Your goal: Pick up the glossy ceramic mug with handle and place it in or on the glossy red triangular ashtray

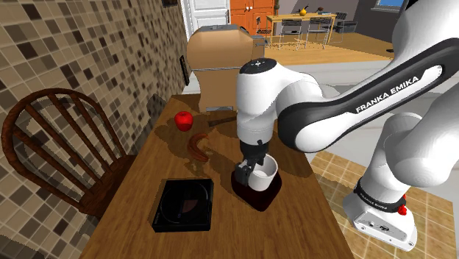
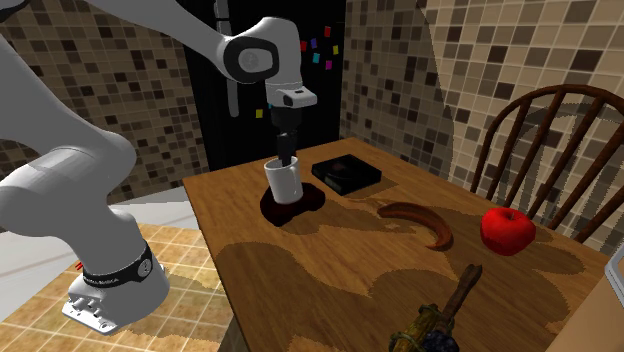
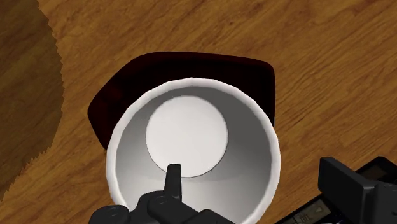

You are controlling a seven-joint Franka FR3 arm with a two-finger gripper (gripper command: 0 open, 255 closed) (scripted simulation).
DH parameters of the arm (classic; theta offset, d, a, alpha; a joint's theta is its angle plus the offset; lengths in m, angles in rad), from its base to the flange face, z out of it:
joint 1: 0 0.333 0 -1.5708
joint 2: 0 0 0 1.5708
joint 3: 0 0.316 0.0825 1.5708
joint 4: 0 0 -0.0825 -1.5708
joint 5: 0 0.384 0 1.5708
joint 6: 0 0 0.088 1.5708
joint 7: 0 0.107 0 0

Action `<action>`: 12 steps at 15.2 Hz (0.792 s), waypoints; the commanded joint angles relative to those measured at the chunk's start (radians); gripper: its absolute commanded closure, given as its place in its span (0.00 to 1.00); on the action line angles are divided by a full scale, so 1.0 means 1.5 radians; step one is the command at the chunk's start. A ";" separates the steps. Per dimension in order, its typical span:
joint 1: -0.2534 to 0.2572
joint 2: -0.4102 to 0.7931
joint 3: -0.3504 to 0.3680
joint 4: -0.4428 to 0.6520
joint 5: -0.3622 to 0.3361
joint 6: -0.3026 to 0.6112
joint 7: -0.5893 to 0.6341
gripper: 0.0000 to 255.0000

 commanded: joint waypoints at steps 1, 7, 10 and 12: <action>0.002 -0.012 -0.005 0.014 0.003 -0.025 -0.003 0.00; 0.005 -0.039 -0.017 0.057 0.006 -0.094 -0.009 0.00; 0.005 -0.039 -0.017 0.057 0.006 -0.094 -0.009 0.00; 0.005 -0.039 -0.017 0.057 0.006 -0.094 -0.009 0.00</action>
